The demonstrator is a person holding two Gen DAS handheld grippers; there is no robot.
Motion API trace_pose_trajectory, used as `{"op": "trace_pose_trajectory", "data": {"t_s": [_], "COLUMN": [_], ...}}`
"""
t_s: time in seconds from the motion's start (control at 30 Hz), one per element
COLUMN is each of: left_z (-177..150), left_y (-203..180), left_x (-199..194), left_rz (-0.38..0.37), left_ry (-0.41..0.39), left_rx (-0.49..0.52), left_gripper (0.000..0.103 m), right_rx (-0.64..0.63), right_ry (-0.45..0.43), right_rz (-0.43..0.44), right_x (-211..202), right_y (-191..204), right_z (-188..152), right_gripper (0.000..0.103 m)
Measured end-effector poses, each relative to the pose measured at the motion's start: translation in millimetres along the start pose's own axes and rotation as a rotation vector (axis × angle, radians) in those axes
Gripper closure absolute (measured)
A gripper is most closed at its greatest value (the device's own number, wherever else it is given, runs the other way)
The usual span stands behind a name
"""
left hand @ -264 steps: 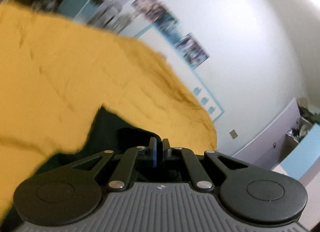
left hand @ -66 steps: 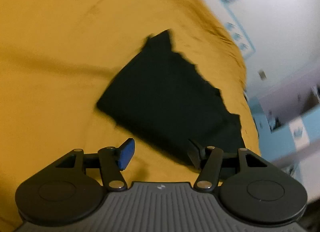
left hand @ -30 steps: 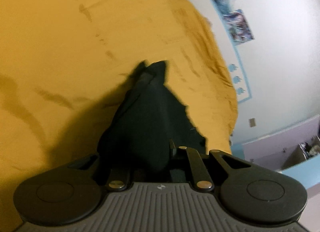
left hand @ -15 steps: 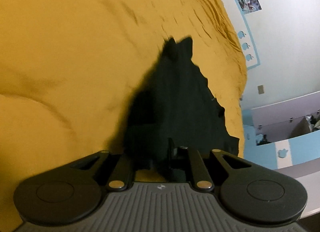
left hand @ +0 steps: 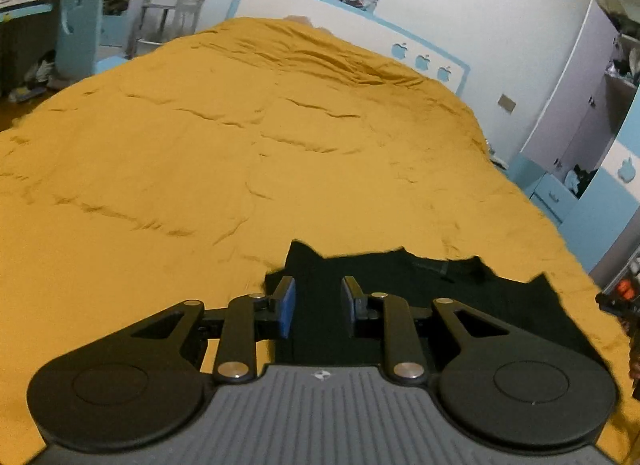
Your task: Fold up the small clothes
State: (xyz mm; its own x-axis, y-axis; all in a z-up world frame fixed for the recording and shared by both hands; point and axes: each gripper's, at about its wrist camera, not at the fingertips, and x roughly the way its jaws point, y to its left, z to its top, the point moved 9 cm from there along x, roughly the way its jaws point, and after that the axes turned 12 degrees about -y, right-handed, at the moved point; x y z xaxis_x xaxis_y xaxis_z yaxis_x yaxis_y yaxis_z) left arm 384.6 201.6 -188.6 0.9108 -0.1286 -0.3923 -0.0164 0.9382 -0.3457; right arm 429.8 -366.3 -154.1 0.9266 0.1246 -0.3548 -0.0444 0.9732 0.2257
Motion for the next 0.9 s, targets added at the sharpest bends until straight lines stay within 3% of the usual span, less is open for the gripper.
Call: {"op": "trace_pose_trajectory", "data": {"t_s": [0.1,0.23,0.33,0.47,0.5,0.57,0.7,0.77,0.83,0.9], "left_z": [-11.2,-27.3,-32.2,-34.0,-32.6,-32.0,-32.0,-30.3,-23.1,-6.5], "left_y": [6.1,12.4,13.4,8.0,6.3,3.3,9.1,12.2,10.6,7.9], "left_x": [44.4,66.5,76.6,87.2,88.4,88.9,91.5,90.3,82.5,68.1], "left_rz": [0.028,0.016,0.036,0.025,0.018,0.026,0.061,0.068,0.076,0.068], "left_ry": [0.05,0.104,0.103,0.119,0.115,0.098,0.114,0.106,0.048,-0.067], "left_rx": [0.01,0.013,0.066,0.076,0.081,0.107,0.063,0.047,0.029,0.004], "left_gripper": [0.075,0.074,0.056,0.055,0.057,0.084,0.093,0.097,0.098,0.098], "right_rx": [-0.015,-0.002,-0.005,0.028,0.032,0.034,0.028,0.014,-0.003,0.01], "right_ry": [0.036,0.079,0.091,0.087,0.084,0.085,0.107,0.12,0.11,0.056], "right_rz": [-0.009,0.006,0.026,0.028,0.029,0.043,0.065,0.065,0.039,0.04], "right_x": [42.1,81.6,101.8,113.3,113.0,112.5,114.5,116.4,116.5,109.5], "right_y": [-1.0,-1.7,4.0,3.0,3.3,5.9,9.8,10.8,10.6,10.8], "right_z": [-9.5,-20.1,-26.6,-32.9,-33.2,-34.1,-35.7,-37.7,-36.5,-27.6], "right_gripper": [0.032,0.032,0.032,0.032,0.032,0.033,0.048,0.07,0.089,0.093]}}
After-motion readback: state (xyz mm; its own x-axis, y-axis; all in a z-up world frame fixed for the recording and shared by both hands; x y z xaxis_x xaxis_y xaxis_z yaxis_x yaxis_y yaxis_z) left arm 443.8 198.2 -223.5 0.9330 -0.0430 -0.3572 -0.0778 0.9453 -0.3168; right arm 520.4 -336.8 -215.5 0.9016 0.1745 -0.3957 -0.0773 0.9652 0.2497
